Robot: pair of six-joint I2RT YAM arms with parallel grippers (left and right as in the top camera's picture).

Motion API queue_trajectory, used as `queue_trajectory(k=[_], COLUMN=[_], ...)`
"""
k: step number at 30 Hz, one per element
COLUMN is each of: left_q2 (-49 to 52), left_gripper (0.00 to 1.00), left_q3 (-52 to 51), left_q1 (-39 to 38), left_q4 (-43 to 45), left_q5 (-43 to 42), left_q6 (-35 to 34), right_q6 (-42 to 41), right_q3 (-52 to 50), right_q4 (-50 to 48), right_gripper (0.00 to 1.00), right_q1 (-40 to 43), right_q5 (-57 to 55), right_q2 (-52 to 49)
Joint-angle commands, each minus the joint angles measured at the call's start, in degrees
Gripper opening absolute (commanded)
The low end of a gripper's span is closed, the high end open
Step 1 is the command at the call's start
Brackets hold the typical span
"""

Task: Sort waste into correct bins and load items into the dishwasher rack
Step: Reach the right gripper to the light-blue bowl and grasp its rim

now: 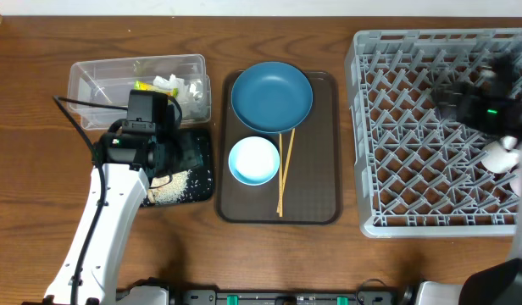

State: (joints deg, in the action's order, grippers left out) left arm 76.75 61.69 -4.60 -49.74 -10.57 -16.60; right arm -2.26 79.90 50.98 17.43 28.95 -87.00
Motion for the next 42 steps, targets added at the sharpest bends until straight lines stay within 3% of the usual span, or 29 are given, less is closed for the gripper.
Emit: queue_trajectory(k=[1, 2, 3, 13, 16, 22, 31, 33, 36, 42], left_q2=[-0.8, -0.8, -0.8, -0.8, -0.8, -0.8, -0.8, -0.8, -0.8, -0.8], left_gripper=[0.55, 0.55, 0.61, 0.63, 0.64, 0.67, 0.68, 0.68, 0.68, 0.68], left_q3=[0.4, 0.4, 0.4, 0.4, 0.4, 0.4, 0.4, 0.4, 0.4, 0.4], left_q1=[0.2, 0.2, 0.2, 2.6, 5.6, 10.8, 11.7, 11.7, 11.7, 11.7], left_q4=[-1.5, -1.7, -1.9, -2.2, -3.0, -4.9, -5.1, -5.1, -5.1, -5.1], left_q5=[9.2, 9.9, 10.1, 10.2, 10.2, 10.2, 10.2, 10.2, 10.2, 10.2], left_q6=[-4.7, -4.9, -5.0, -7.1, -7.1, -7.1, -7.1, -7.1, -7.1, -7.1], right_q6=[-0.4, -0.4, -0.4, -1.6, -4.4, -9.8, -13.0, -14.0, -14.0, -14.0], right_q3=[0.8, 0.8, 0.8, 0.8, 0.8, 0.8, 0.8, 0.8, 0.8, 0.8], right_q4=[-0.4, -0.6, -0.7, -3.1, -4.4, -7.1, -9.3, -9.4, -9.6, -9.8], right_gripper=[0.79, 0.79, 0.79, 0.79, 0.76, 0.60, 0.53, 0.48, 0.30, 0.11], right_q1=[-9.0, -12.0, -14.5, -37.1, -40.8, -46.0, -50.5, -51.0, -51.5, -50.7], right_q5=[-0.6, -2.2, -3.7, -13.4, -13.7, -13.7, -14.8, -15.0, -15.0, -15.1], right_q2=[-0.2, -0.4, -0.6, -8.8, -12.8, -20.3, -27.5, -28.6, -29.0, -27.3])
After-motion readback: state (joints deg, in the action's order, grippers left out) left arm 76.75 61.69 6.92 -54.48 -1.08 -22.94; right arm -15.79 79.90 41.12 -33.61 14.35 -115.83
